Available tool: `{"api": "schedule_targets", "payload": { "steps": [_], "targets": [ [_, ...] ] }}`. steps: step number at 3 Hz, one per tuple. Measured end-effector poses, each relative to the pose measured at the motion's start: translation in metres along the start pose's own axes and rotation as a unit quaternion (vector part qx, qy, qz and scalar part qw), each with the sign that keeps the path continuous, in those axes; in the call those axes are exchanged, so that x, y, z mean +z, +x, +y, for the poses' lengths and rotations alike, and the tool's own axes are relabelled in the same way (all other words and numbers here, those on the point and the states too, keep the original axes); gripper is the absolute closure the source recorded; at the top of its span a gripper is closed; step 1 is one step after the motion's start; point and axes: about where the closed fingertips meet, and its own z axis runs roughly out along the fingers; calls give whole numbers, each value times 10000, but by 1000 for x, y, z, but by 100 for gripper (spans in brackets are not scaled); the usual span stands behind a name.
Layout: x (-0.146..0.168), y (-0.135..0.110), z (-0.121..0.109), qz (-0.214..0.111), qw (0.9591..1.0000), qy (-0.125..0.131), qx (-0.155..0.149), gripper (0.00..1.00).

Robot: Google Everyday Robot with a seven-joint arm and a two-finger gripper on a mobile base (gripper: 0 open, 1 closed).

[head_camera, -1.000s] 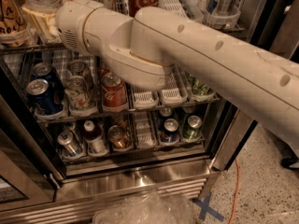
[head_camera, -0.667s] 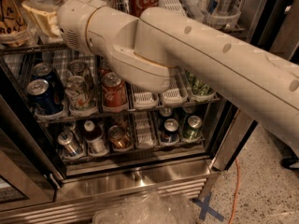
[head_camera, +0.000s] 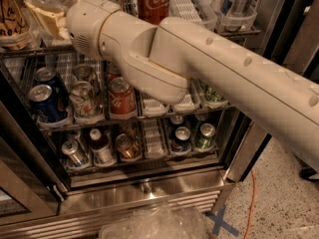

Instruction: Pick water bottle from top shelf of fridge

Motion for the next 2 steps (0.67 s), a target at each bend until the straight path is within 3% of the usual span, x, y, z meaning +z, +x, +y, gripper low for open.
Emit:
{"api": "schedule_targets", "payload": {
  "steps": [1,2],
  "targets": [
    [-2,-5,3,90,9999,6,-80,100],
    [-6,-10,21,234,9996,-95,-161,100]
  ]
}}
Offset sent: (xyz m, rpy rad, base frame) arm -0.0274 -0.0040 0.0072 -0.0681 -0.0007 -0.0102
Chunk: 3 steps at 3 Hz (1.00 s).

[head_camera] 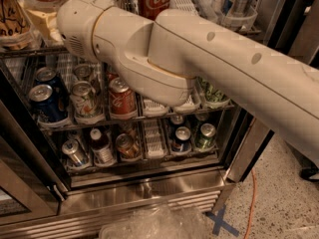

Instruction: Pick water bottle from top shelf of fridge

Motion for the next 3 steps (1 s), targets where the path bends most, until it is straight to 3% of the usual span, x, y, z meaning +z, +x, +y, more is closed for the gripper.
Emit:
{"api": "schedule_targets", "payload": {
  "steps": [2,3],
  "targets": [
    [-7,3,10,-3,9999,-6,149,100],
    [-17,-10,21,21,10000,32,-31,100]
  ]
}}
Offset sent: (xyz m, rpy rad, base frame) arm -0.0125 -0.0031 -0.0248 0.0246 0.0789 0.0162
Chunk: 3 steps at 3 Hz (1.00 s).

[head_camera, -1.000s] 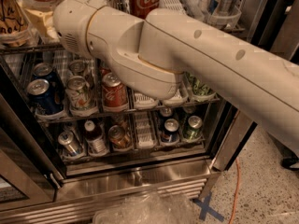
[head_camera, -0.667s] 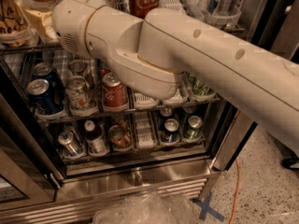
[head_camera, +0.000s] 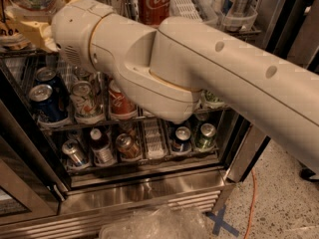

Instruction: Pick water bottle from top shelf of fridge

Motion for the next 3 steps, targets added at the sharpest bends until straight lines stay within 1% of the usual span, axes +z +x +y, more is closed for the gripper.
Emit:
{"api": "schedule_targets", "payload": {
  "steps": [1,2,3],
  "targets": [
    [2,-1,6,-36,10000,-33,-15,100],
    [5,11,16,-67,9998,-107,151,100],
    [7,25,22,-78,9993,-127,354,100]
  ]
}}
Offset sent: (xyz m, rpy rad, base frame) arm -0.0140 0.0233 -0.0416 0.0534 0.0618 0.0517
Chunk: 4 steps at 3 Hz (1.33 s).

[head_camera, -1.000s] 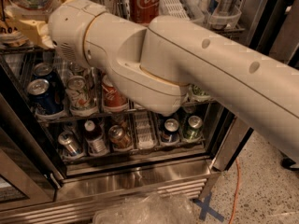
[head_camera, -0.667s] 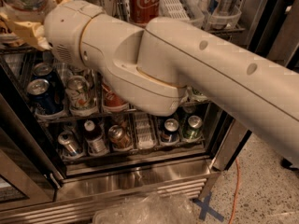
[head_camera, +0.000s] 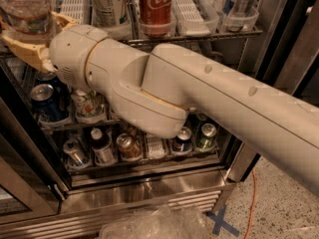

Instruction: Pick water bottle from top shelf of fridge

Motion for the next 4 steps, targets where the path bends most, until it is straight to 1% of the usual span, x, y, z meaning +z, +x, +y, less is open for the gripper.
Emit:
{"api": "schedule_targets", "payload": {
  "steps": [1,2,3,4],
  "targets": [
    [1,0,1,-16,10000,-17,17,100],
    [0,6,1,-5,9999,13,101,100],
    [-11,12,-3,-5,9996,161,247,100],
    [-29,15,1,40,9988,317,377,100]
  ]
}}
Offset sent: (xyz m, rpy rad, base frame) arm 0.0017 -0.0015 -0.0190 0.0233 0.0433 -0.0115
